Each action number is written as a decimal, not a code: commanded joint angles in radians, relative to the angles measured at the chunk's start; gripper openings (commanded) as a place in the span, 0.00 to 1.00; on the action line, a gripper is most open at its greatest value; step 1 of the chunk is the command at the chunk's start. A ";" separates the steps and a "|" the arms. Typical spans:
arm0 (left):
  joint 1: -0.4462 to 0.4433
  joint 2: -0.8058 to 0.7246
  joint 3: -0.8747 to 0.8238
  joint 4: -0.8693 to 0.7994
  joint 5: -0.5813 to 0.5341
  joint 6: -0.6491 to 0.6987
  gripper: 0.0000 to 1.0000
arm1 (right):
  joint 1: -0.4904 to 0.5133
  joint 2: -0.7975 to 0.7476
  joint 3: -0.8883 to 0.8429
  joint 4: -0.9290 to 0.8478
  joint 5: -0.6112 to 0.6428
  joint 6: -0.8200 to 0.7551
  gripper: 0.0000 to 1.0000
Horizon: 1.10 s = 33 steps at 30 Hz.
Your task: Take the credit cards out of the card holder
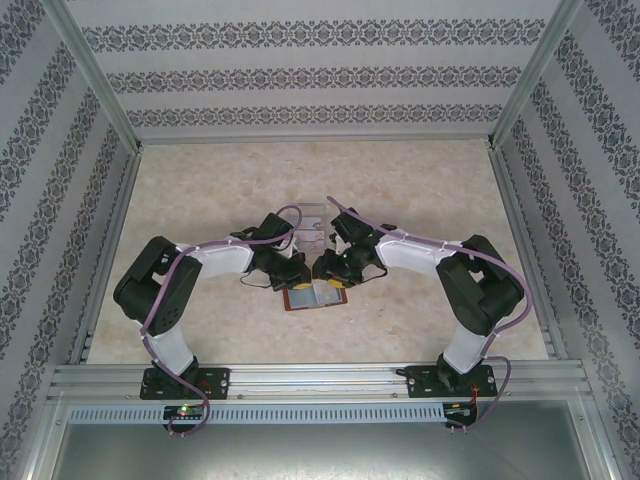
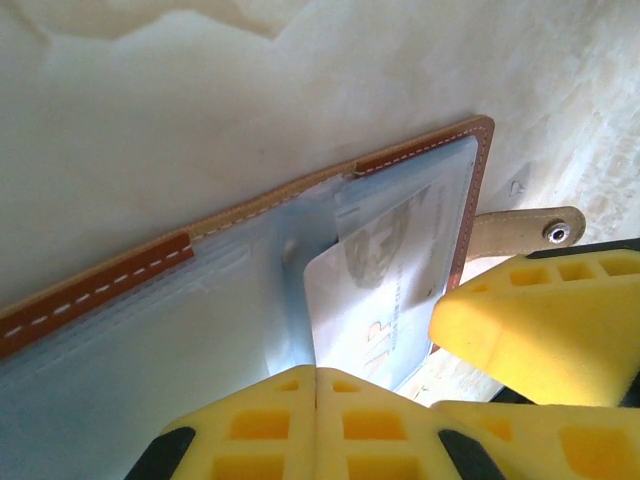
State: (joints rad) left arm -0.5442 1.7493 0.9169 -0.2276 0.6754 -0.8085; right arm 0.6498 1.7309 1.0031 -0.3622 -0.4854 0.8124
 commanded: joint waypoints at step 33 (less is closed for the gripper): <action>-0.015 0.038 -0.015 0.073 0.019 -0.069 0.25 | -0.011 0.040 -0.007 -0.040 0.068 -0.049 0.47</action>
State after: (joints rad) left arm -0.5442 1.7668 0.9119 -0.1741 0.6956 -0.8639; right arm 0.6430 1.7519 1.0031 -0.4019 -0.4076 0.7780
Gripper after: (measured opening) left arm 0.250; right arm 0.472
